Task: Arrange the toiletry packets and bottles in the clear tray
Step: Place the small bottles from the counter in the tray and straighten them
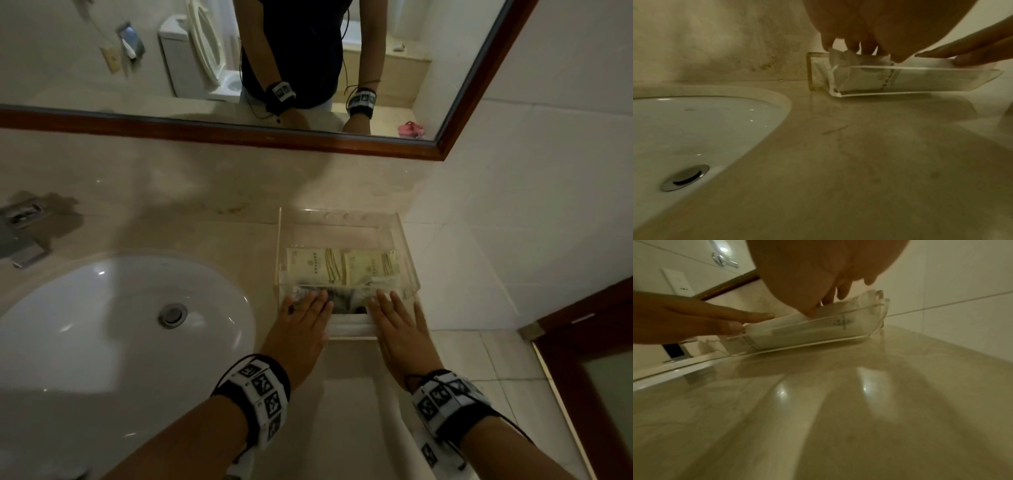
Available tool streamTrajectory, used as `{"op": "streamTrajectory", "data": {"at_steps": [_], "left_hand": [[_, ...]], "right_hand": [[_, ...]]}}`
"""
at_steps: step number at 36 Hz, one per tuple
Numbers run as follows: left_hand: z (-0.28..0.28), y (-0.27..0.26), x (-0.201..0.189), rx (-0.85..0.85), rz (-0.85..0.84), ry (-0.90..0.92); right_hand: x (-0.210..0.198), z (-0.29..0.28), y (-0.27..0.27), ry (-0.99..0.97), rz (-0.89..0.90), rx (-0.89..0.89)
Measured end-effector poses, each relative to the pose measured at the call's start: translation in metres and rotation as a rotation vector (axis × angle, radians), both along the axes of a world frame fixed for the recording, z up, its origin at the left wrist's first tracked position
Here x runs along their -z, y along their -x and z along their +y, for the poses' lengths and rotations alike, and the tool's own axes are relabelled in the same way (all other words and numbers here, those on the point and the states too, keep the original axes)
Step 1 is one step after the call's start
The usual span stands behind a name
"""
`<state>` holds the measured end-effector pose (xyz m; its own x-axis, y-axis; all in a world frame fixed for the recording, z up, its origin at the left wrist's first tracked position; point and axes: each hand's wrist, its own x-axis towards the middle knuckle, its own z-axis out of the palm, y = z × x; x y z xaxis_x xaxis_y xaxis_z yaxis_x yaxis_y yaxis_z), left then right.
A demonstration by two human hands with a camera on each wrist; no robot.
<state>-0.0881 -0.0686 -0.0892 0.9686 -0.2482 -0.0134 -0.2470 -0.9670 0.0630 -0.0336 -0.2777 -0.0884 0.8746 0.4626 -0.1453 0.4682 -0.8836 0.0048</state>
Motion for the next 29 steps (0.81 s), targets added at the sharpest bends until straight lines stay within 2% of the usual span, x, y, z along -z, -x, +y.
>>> {"op": "streamTrajectory", "data": {"at_steps": [5,9,13,16,23,29], "left_hand": [[0.018,0.025,0.018,0.09,-0.161,-0.016],[0.023,0.036,0.03,0.116,-0.185,-0.059],[0.026,0.029,0.03,0.105,-0.211,-0.054],[0.03,0.023,0.028,0.166,-0.252,0.002],[0.031,0.015,0.019,0.232,-0.216,0.071],[0.036,0.002,0.008,0.239,-0.137,0.0]], "right_hand": [[-0.001,-0.015,0.018,-0.136,-0.222,-0.127],[0.014,-0.027,0.025,-0.069,-0.206,-0.197],[0.016,-0.028,0.021,-0.114,-0.331,-0.241],[0.015,-0.023,0.018,-0.149,-0.376,-0.229],[0.011,-0.021,0.011,-0.146,-0.408,-0.247],[0.008,-0.016,-0.005,-0.151,-0.414,-0.254]]}}
